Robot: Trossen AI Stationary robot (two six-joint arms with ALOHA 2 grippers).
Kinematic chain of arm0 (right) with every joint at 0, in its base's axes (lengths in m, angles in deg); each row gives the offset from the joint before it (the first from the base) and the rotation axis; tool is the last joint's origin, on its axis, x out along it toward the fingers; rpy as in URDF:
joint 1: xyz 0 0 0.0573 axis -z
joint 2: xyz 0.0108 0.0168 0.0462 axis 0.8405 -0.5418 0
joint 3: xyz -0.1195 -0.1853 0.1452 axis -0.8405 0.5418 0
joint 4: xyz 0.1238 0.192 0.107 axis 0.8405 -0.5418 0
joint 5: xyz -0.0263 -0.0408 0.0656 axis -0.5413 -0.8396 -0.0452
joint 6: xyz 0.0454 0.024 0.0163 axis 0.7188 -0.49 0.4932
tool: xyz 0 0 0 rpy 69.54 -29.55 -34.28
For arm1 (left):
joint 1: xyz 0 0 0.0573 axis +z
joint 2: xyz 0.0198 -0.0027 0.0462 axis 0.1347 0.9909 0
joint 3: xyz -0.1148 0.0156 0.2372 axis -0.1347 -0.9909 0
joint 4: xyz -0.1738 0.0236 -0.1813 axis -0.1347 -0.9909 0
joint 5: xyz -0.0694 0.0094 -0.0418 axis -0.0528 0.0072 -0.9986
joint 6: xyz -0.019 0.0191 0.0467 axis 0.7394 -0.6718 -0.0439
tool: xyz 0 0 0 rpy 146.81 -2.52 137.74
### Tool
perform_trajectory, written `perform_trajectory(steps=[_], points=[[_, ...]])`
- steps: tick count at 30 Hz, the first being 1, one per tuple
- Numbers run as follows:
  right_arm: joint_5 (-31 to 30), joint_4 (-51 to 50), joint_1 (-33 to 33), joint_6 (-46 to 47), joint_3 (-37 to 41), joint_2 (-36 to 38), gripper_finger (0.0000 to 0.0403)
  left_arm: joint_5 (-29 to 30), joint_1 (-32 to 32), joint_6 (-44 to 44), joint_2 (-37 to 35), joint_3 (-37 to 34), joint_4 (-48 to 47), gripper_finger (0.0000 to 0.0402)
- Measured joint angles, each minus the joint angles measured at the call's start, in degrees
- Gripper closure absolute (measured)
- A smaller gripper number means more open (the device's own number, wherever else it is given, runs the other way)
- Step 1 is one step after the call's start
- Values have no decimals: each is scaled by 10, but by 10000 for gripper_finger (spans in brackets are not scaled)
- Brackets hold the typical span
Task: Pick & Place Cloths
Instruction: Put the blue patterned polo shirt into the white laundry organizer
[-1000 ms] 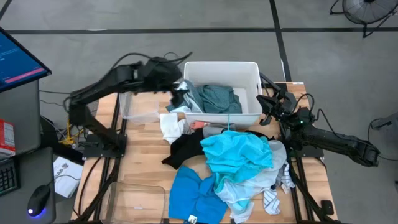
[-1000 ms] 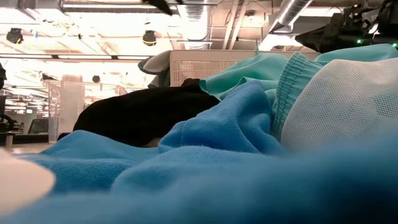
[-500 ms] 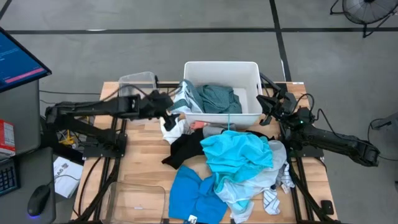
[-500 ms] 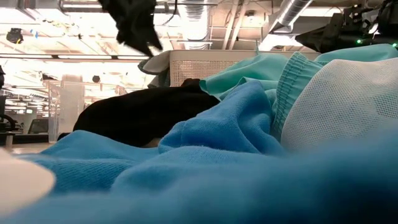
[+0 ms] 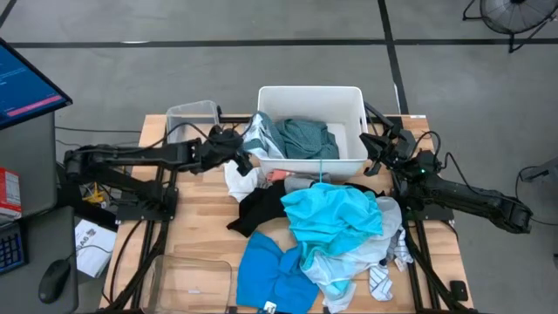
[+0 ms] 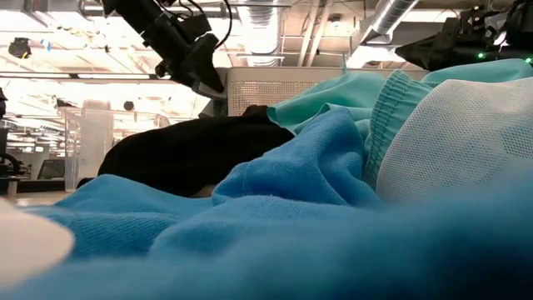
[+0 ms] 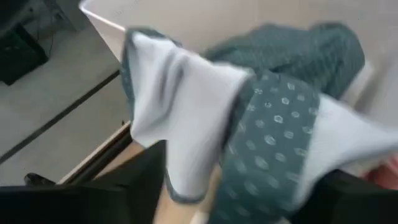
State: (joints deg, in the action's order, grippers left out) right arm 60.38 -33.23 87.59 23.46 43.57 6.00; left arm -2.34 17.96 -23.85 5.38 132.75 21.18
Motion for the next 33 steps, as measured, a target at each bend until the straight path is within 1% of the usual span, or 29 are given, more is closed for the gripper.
perform_trajectory(steps=[2, 4, 5, 6, 8, 10, 13, 14, 15, 19, 23, 27, 29, 31, 33], points=[[0, 0, 0, 0, 0, 0, 365, 0, 1, 2, -8, 8, -3, 254], [0, 0, 0, 0, 0, 0, 365, 0, 1, 2, -14, 26, 8, 341], [0, 0, 0, 0, 0, 0, 365, 0, 1, 3, -21, 31, 7, 372], [0, 0, 0, 0, 0, 0, 365, 6, 2, 3, -25, 39, 16, 382], [0, 0, 0, 0, 0, 0, 365, 34, 4, 3, -32, 61, 71, 390], [0, 0, 0, 0, 0, 0, 365, 61, 5, -15, -36, 85, 171, 398], [0, 0, 0, 0, 0, 0, 365, 44, 21, -92, -25, 120, 358, 401], [0, 0, 0, 0, 0, 0, 365, 22, 26, -105, -16, 133, 409, 401], [0, 0, 0, 0, 0, 0, 365, 4, 35, -107, -4, 146, 437, 401], [0, -1, 0, 0, 0, 0, 365, -70, 61, -75, 66, 213, 451, 401], [0, -2, 0, 0, 0, 0, 365, -134, 72, -36, 170, 274, 450, 401], [0, -2, 0, 0, 0, 0, 365, -150, 72, -24, 271, 327, 438, 401], [0, -2, 0, 0, 0, 0, 365, -161, 72, -5, 306, 348, 417, 401], [0, -4, 0, 0, 0, 0, 365, -185, 72, 14, 335, 366, 397, 401], [0, -4, 0, 0, 0, 0, 365, -208, 72, 25, 356, 370, 387, 401]])
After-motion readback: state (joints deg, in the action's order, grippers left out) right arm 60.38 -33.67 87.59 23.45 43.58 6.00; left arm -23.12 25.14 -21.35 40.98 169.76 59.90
